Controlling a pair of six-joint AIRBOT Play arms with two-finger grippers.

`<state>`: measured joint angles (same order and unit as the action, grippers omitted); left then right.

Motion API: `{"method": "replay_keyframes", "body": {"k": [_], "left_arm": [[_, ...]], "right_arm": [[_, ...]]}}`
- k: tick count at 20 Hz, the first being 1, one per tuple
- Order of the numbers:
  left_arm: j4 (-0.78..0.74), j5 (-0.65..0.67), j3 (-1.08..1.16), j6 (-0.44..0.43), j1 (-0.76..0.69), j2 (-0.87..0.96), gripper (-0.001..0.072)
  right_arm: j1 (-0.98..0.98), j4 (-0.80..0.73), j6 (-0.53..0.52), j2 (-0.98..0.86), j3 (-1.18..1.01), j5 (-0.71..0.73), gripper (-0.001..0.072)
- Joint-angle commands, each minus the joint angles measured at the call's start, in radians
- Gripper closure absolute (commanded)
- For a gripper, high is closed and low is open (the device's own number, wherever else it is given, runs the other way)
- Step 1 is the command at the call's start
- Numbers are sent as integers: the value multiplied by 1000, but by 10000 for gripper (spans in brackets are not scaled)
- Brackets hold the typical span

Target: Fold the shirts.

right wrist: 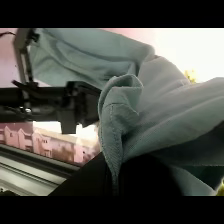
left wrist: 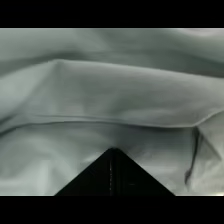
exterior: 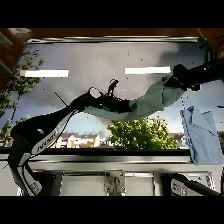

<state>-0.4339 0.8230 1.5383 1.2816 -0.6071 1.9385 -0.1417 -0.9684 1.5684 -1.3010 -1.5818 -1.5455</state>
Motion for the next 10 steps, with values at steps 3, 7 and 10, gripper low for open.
{"method": "replay_keyframes", "body": {"k": [3, 7, 10], "left_arm": [[226, -44, 1, -76, -92, 69, 670], [146, 17, 0, -89, 89, 2, 674], [-66, 95, 1, -73, 321, -135, 674]], "right_arm": [[70, -93, 79, 46, 1, -10, 652], [216, -120, 92, 1, 1, 114, 652], [356, -113, 113, -75, 1, 310, 652]]}}
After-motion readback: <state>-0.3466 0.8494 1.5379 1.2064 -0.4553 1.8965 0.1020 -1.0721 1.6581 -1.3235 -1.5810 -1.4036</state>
